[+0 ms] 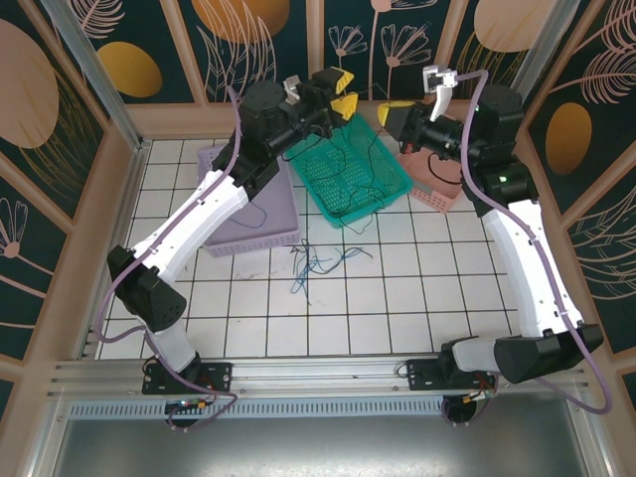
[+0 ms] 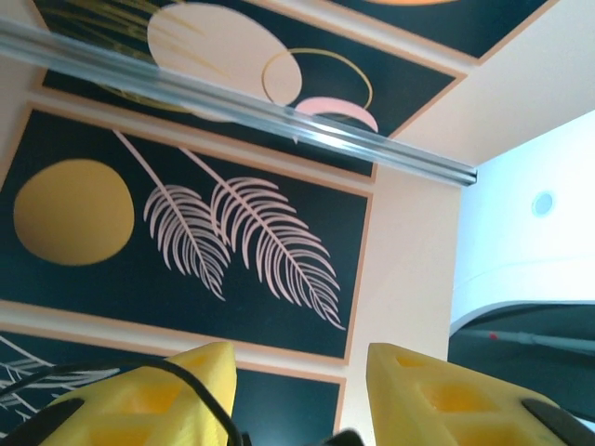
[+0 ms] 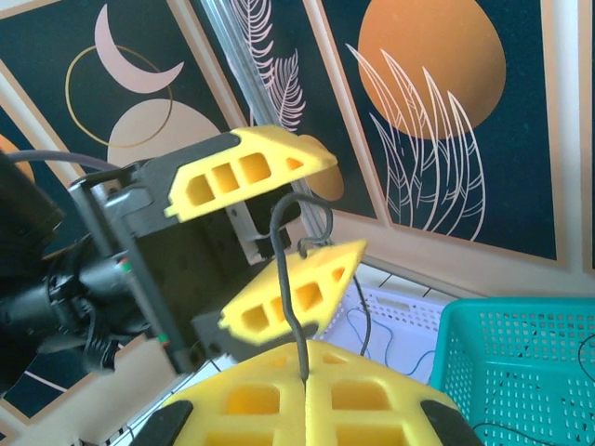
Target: Untangle the cables
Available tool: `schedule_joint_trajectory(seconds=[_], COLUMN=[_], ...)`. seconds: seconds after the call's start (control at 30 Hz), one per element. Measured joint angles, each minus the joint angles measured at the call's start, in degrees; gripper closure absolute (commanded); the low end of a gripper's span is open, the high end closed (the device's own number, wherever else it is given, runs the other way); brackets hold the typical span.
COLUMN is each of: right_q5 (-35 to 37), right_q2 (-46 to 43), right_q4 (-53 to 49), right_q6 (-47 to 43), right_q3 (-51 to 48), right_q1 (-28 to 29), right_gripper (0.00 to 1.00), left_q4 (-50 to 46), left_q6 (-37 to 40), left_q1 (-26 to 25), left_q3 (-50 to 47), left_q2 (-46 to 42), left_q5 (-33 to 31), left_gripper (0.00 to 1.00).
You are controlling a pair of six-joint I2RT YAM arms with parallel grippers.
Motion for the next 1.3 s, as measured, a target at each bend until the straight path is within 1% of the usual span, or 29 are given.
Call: schedule_joint_trajectory(seconds=[0.17,0.27,0.4,0.63,0.8,1.07,1.17,1.2,1.3], right_q5=[-0.20,-0.22,-0.15,0.04,0.07,1.14,1.51,1.49,1.64], right_q2=[-0.61,-0.76,-1.09,-1.36,-1.42,-1.40,-1.14,-0.92,0.96], right_q4=[-0.35,-0.74,-1.25,-2.21,-2.43,-1.95,-1.81,-2.56,-3.91], right_q6=[-0.04,-0.07,-0.07,-0.37,-0.92,-1.29,0.11,0.83,3.23], right_q3=[-0.15,-0.31,-1.14,-1.27,-2.25,-3.48,-2.54,-1.64,3.23], right_q1=[1.40,2.05,2.10,2.16,2.60,3.65,3.65,3.65,3.65], right_gripper=[1.00,1.00,1.00,1.00,1.00,1.00,1.00,1.00,1.00], left_q4=[-1.44,-2.01,-3.85,-9.49,-12.35,-13.03,-12.72,-12.17,-10.93], left_q6=[2.43,3.87,6.40,12.39,17.94,28.57,33.77,34.93,37.51], left_q1=[2.32,3.06,3.17,4.92,5.57,5.77,5.79,6.03,8.09], left_q3=[2.78,5.95,8.00,12.15,17.57,27.58,29.40,29.62,30.03], left_q2=[0.79,2.27,3.37,5.14,6.80,12.04,13.31,13.44,13.49], left_q5=[0.66,1.77,2.54,3.30,5.27,8.85,8.74,7.61,5.55], left_gripper=[0.75,0.86,0.94,1.00,1.00,1.00,0.81,0.75,0.51])
